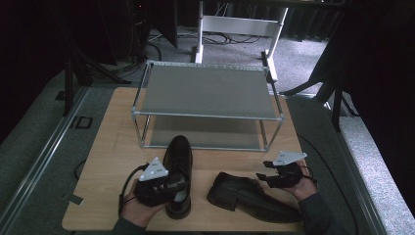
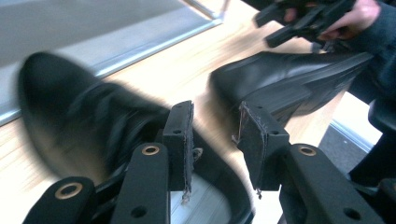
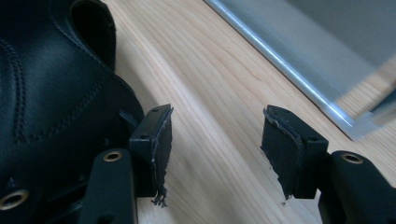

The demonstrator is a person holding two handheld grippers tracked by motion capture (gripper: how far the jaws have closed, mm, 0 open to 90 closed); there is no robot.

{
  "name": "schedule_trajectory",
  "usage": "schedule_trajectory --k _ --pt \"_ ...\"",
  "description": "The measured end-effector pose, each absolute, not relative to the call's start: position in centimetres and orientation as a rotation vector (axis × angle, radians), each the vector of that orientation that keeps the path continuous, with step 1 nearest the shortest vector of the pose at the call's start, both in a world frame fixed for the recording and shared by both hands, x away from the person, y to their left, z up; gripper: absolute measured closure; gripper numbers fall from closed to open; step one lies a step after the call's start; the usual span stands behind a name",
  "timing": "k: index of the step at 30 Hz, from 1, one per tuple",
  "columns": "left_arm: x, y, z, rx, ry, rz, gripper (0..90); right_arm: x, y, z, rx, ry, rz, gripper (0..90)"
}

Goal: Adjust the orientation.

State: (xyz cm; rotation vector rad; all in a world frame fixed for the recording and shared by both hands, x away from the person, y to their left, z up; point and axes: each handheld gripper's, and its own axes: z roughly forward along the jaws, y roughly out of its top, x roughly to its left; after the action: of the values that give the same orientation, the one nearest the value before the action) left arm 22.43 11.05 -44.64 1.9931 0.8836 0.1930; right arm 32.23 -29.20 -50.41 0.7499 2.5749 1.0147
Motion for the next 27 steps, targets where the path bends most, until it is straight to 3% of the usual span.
schedule_trajectory --k 10,27 --pt "24.0 3.4 -46.7 2.122 0.84 0.128 67.1 32.8 -28.0 -50.2 0.703 2.618 0.997 42.1" --pt "24.2 1.2 -48.3 2.113 0.933 0.175 71.5 33.3 -27.7 -50.4 0.712 2.626 1.002 42.7"
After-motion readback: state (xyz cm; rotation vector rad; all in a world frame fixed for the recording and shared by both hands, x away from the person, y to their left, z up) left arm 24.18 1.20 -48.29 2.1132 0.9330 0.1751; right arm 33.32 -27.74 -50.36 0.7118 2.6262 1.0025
